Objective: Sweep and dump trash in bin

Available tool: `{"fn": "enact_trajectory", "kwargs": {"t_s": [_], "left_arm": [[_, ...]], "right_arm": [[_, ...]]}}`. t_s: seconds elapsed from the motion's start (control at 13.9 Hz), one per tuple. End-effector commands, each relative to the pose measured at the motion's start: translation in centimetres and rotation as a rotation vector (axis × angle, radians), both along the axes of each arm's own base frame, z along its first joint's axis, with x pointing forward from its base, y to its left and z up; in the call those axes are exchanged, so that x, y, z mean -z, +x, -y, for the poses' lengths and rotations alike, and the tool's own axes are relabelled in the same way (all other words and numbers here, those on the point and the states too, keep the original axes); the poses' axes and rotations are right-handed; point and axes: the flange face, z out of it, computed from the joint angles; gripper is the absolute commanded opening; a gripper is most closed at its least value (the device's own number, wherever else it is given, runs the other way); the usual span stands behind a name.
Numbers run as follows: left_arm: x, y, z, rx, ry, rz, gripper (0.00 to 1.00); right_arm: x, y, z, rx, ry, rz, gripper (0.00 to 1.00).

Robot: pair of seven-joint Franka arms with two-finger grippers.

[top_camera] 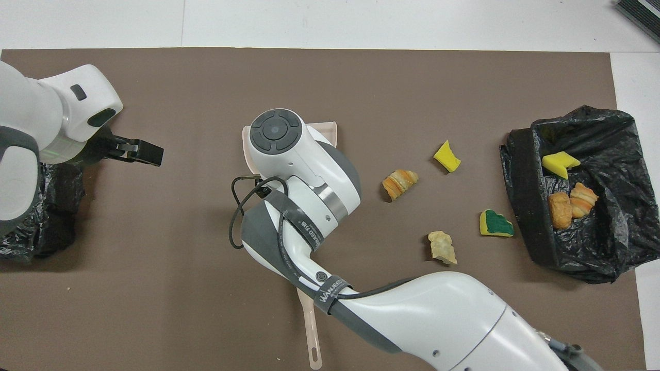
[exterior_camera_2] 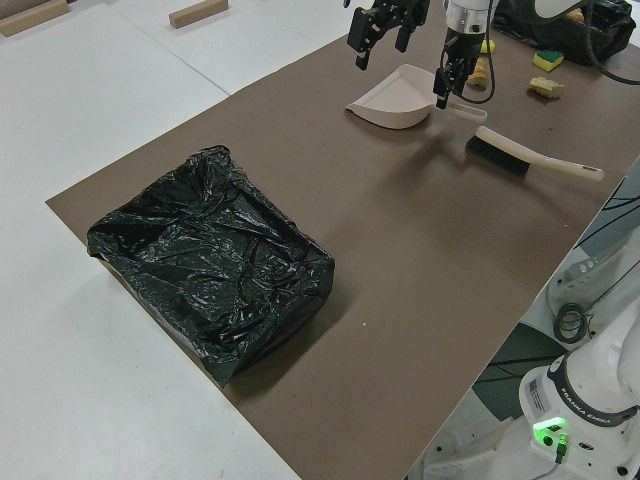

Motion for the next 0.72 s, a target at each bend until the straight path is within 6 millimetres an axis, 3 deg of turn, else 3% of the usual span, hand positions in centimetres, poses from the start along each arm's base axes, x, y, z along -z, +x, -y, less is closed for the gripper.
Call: {"fn": "enact_trajectory", "kwargs": {"t_s": [0.0, 0.14, 0.36, 0.65], "left_arm": [[2.2, 0.8, 1.5, 0.004, 0.008, 0.008, 1.0], [3.1, 1.1, 2.7, -0.002, 0.004, 0.017, 1.0], [6.2, 1.1, 7.2, -0.004, 0.007, -0.008, 1.0], [10.5, -0.4, 15.2, -0.02, 0.018, -0.037, 1.0]], "right_arm": [[-2.6, -2.7, 1.2, 0.021, -0.023, -0.023, 0.98], [-3.4, -5.7, 2.0, 0.002, -0.067, -0.042, 1.0], [-4.4, -9.4, 2.9, -0.012, -0.054, -0.09, 1.0], [-3.4, -15.5, 2.7, -0.042, -0.074, -0.098, 1.0]]}}
